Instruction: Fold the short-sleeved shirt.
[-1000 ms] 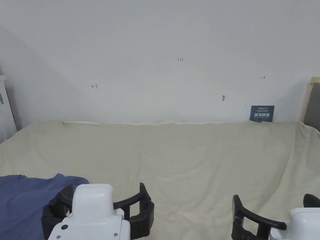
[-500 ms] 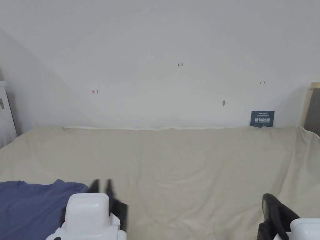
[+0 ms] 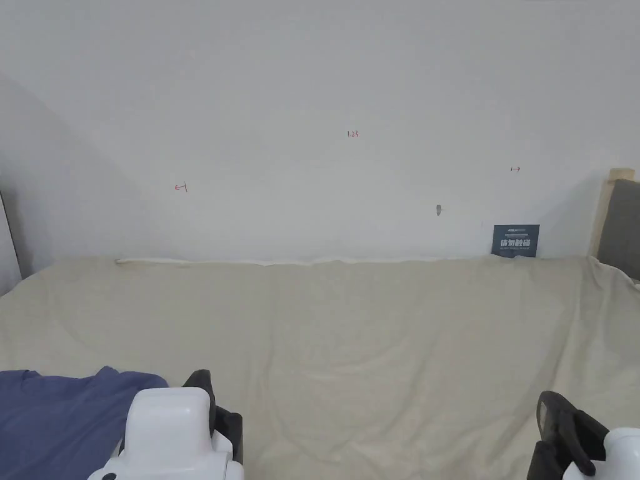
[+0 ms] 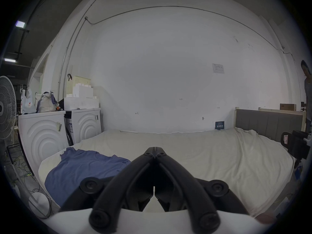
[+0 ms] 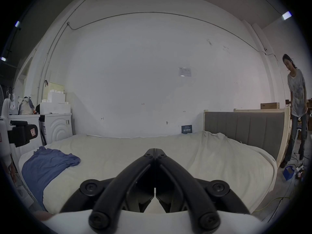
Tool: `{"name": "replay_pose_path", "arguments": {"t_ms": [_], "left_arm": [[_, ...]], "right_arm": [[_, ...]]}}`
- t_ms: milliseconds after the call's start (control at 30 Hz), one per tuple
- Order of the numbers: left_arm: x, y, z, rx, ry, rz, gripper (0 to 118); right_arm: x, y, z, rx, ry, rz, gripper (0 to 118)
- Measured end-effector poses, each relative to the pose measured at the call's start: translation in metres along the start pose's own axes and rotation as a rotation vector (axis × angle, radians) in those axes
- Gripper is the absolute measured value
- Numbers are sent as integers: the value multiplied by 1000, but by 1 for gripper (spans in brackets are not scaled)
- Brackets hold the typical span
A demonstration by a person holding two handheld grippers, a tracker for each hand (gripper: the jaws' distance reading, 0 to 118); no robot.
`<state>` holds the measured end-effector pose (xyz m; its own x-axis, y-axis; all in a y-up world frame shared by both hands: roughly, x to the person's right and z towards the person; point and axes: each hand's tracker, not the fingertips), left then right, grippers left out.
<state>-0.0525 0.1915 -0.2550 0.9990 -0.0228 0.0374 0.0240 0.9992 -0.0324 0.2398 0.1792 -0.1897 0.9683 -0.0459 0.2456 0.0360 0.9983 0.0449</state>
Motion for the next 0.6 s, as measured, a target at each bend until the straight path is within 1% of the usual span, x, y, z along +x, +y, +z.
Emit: {"name": "replay_pose_path", "arguments": {"t_ms": [133, 233, 300, 333, 433, 533, 600], "left_arm": [[-1, 2, 0, -6, -14, -1, 0], [-13, 6, 4, -12, -6, 6, 0], [-31, 10, 10, -6, 34, 30, 0], [-44, 12, 15, -7, 70, 29, 0], [-90, 16, 32, -19, 187, 4, 0], [-132, 14, 58, -46, 339, -24, 0], [-155, 13, 70, -68, 411, -24, 0]], "right_arm": [[0, 0, -3, -9, -10, 5, 0], [-11, 1, -9, -22, -2, 22, 0], [-28, 3, -19, -42, 68, 29, 0], [-39, 4, -26, -60, 115, 17, 0], [-83, 6, -40, -73, 212, 15, 0], [-134, 9, -47, -69, 367, -8, 0], [-162, 8, -50, -71, 456, -25, 0]]}}
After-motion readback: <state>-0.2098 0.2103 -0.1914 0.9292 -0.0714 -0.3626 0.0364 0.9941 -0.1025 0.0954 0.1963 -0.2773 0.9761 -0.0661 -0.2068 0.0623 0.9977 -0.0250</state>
